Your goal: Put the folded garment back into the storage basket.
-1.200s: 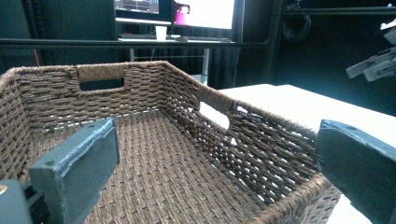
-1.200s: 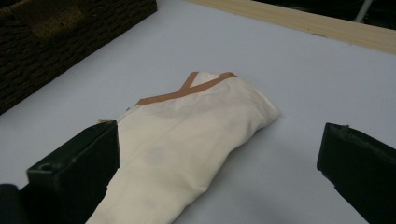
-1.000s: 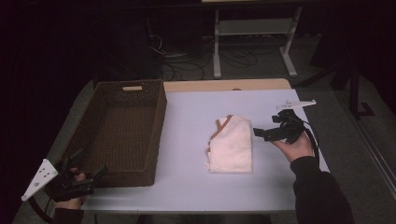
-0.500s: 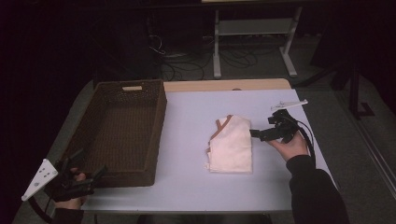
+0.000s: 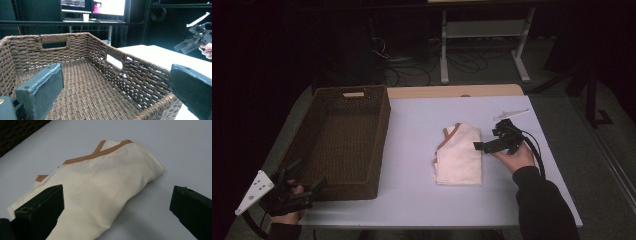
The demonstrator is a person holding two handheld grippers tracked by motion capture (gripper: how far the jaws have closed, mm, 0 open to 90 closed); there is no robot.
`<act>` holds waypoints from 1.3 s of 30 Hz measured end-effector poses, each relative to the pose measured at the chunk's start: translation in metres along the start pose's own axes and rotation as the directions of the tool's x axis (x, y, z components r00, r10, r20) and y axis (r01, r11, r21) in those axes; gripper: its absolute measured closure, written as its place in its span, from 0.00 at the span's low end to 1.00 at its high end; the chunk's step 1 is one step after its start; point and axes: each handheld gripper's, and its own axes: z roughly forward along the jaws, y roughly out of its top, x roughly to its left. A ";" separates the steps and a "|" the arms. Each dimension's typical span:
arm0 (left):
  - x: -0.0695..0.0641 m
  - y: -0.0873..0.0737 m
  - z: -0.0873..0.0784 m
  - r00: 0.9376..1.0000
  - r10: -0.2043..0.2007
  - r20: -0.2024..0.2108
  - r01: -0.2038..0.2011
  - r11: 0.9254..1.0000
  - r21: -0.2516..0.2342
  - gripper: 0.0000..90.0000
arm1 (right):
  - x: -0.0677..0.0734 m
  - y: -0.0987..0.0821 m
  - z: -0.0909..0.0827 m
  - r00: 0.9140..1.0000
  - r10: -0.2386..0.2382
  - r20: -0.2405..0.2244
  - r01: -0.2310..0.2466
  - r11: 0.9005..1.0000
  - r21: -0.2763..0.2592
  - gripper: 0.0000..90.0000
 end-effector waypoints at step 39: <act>0.000 0.000 0.000 1.000 0.000 0.001 0.000 1.000 -0.002 0.00 | 0.001 -0.024 0.033 1.000 0.026 0.011 -0.027 0.993 0.112 0.40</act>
